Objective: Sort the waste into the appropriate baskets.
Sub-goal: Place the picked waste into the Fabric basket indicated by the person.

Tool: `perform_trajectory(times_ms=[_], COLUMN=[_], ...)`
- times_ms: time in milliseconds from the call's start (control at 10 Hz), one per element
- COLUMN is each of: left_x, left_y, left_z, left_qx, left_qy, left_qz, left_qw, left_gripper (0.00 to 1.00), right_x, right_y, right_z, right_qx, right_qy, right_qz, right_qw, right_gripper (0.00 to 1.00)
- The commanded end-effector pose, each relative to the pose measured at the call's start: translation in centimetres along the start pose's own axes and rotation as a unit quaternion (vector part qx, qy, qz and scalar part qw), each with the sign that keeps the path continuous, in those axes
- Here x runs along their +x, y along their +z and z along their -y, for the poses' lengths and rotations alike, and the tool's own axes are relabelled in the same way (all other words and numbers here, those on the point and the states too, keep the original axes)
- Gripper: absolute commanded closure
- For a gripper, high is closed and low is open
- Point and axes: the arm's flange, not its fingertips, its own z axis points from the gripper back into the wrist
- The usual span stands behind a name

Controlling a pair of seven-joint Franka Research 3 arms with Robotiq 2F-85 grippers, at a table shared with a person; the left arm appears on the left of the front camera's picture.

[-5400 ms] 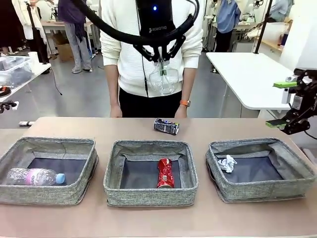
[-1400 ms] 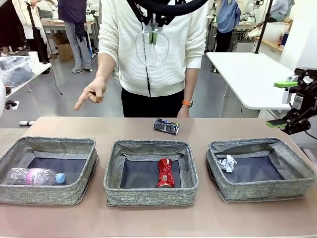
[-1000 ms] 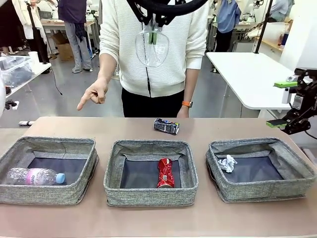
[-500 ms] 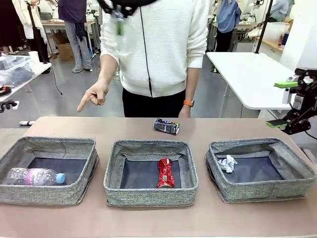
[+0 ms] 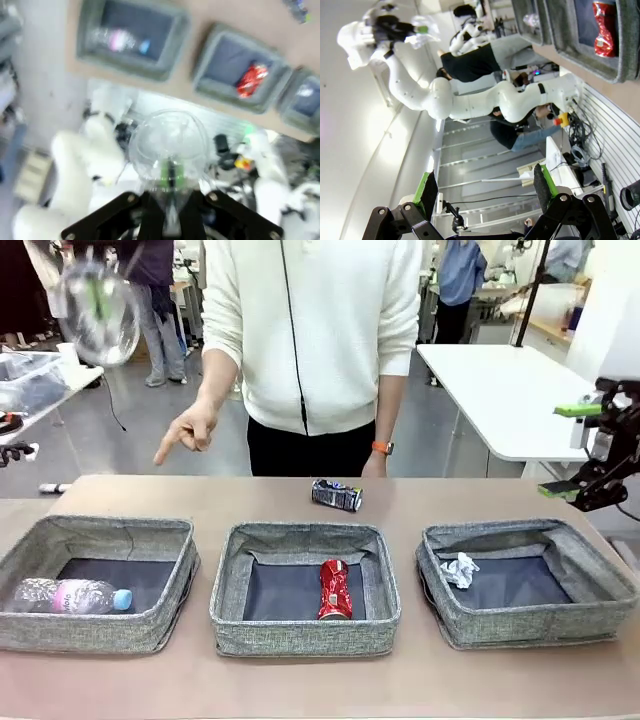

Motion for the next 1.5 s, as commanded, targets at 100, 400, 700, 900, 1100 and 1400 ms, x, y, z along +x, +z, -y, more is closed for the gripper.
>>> perform_trajectory(times_ms=[100,400,700,900,1100,1400], left_x=[-4.4,-0.3,3.2,4.6,6.1,6.5], left_y=[-24.8,-27.1,-29.5,-28.6,-28.4,-28.3], left_z=[-18.4,-19.7,-19.4,-17.5,-16.2,-15.9], left_qx=[-0.012,-0.124,-0.176,-0.258,-0.284,-0.281], left_qy=[0.075,0.061,0.032,0.008,-0.007,0.001], left_qz=[-0.034,0.061,0.113,0.137,0.123,0.125], left_qw=[0.997,0.989,0.977,0.956,0.951,0.952], left_gripper=[0.99,0.99,0.99,0.99,0.99,0.99], right_x=[-0.1,-0.1,-0.1,-0.1,-0.1,-0.1], right_y=[0.0,0.0,0.0,0.0,0.0,0.0], right_z=[-0.6,-0.6,-0.6,-0.6,-0.6,-0.6], right_qx=[0.005,0.005,0.005,0.005,0.005,0.005], right_qy=[-0.010,-0.010,-0.010,-0.010,-0.010,-0.010], right_qz=[0.000,0.000,0.000,0.000,0.000,0.000], right_qw=[1.000,1.000,1.000,1.000,1.000,1.000], right_gripper=[0.00,0.00,0.00,0.00,0.00,0.00])
